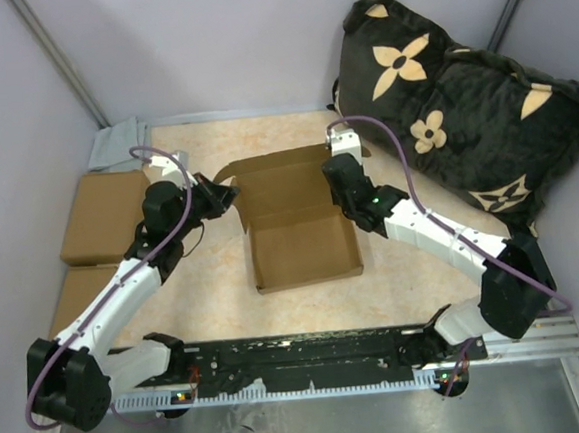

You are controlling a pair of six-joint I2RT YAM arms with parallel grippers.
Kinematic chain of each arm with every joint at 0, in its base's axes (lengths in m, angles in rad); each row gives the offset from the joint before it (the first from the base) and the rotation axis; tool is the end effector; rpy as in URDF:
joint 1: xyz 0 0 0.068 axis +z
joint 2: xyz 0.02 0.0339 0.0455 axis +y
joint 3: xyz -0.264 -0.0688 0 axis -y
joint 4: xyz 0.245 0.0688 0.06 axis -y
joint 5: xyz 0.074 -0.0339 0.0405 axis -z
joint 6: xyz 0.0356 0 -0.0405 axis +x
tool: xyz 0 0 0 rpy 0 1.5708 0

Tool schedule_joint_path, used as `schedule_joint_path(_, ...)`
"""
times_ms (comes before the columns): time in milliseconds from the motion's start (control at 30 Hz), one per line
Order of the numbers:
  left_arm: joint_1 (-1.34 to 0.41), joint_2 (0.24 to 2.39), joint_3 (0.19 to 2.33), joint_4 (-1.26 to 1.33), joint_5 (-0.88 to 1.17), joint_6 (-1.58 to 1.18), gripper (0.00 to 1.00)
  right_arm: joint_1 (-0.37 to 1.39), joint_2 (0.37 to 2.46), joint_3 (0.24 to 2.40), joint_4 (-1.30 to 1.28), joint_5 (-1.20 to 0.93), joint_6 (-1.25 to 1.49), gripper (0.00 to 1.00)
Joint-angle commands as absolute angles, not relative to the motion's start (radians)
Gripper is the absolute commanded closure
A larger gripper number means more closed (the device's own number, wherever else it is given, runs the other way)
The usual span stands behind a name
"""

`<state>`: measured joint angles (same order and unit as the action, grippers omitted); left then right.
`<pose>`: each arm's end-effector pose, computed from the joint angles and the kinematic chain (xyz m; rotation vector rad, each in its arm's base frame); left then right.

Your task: Fold the paper box

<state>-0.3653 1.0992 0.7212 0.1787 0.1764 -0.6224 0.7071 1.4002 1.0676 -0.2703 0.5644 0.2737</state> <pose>0.2376 -0.0976 0.2924 -0.1042 1.8478 -0.8596 0.2496 0.1883 0.2914 -0.1354 2.0660 -0.0168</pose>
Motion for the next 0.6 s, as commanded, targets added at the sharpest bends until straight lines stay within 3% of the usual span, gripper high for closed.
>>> schedule_joint_path(0, -0.415, 1.048, 0.706, 0.097, 0.199, -0.574, 0.93, 0.753, 1.316, 1.061, -0.236, 0.455, 0.326, 0.87)
schedule_joint_path(333, -0.417, 1.06, 0.747, 0.11, 0.152, -0.539, 0.88, 0.755, 1.235, 0.95, -0.148, 0.485, 0.278, 0.91)
schedule_joint_path(567, -0.417, 1.125, 0.791, 0.189, 0.076, -0.474, 0.92, 0.755, 1.206, 0.8, 0.184, 0.545, 0.189, 0.93)
